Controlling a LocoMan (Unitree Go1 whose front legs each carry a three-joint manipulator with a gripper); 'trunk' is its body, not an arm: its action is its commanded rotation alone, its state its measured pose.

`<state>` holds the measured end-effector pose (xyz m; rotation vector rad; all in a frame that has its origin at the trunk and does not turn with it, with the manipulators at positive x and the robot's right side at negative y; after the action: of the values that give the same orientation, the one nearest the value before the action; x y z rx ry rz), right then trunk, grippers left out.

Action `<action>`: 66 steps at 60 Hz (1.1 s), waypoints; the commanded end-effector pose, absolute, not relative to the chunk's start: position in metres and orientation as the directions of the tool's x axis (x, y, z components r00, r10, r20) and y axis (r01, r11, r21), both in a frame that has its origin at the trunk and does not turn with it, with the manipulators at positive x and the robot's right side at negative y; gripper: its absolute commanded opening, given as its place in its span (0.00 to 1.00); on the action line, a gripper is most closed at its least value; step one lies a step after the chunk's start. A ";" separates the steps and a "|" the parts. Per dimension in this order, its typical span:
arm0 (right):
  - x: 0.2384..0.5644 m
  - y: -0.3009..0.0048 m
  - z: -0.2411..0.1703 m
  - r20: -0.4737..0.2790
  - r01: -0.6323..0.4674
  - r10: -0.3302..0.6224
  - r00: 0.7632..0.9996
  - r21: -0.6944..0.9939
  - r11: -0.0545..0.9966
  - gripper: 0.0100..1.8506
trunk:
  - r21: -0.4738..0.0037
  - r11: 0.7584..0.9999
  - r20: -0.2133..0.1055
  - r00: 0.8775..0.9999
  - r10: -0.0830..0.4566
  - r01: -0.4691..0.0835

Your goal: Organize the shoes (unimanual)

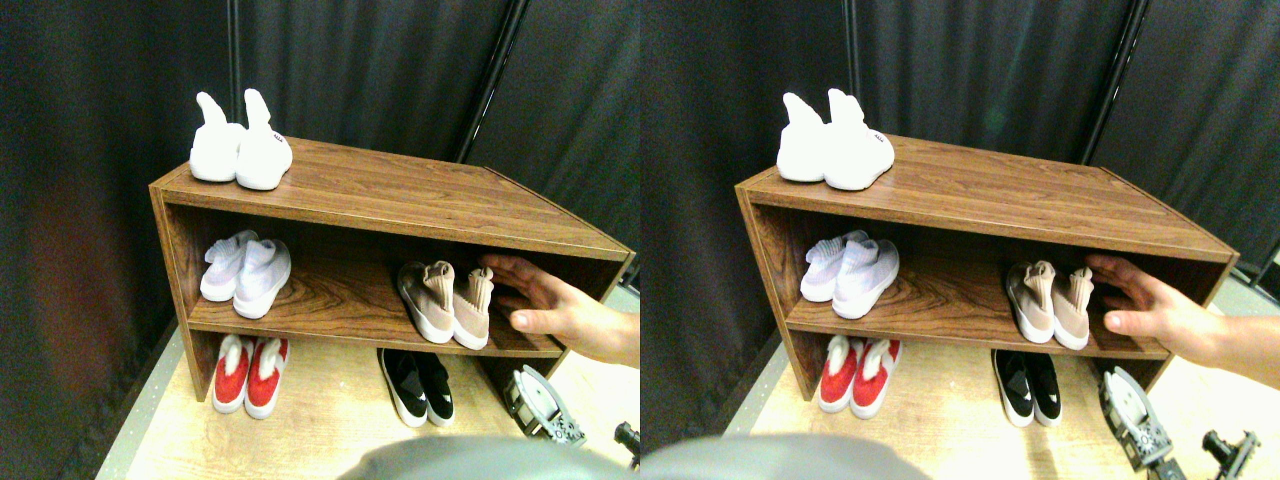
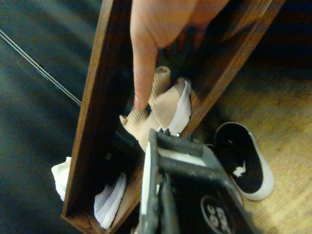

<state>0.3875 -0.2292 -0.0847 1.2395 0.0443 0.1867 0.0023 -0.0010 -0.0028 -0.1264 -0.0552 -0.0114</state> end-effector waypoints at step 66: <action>0.348 -0.228 -0.067 0.162 -0.216 0.176 0.971 0.910 0.354 0.03 | -0.100 0.994 0.084 0.996 -0.040 0.049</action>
<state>0.3510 -0.2297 -0.0741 1.2109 -0.0041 0.2007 0.0019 -0.0027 -0.0041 -0.0896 -0.0635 -0.0405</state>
